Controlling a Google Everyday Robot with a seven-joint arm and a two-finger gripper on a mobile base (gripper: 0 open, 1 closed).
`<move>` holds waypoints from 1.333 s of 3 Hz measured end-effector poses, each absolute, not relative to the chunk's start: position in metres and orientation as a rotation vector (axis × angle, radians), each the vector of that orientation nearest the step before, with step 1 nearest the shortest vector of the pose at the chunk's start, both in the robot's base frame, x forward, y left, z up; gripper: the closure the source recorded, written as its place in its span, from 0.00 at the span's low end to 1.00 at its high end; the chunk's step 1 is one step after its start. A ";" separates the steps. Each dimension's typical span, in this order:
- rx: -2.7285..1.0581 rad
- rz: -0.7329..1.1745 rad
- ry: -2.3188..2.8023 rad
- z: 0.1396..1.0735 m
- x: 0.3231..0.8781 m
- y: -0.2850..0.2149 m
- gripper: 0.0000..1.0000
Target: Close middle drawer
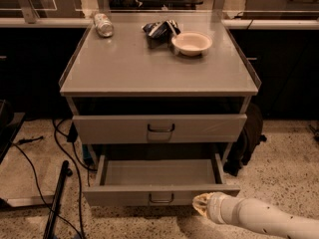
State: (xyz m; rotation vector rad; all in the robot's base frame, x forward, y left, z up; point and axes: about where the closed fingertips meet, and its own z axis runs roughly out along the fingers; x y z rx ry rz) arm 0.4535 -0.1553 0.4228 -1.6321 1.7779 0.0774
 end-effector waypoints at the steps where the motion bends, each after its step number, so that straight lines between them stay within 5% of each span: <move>1: -1.630 0.044 1.740 0.421 0.467 -0.152 1.00; 4: -1.587 -0.036 1.684 0.414 0.520 -0.149 1.00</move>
Offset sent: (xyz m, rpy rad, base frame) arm 0.0519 0.0034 -0.0085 -0.0020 -0.1103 0.0005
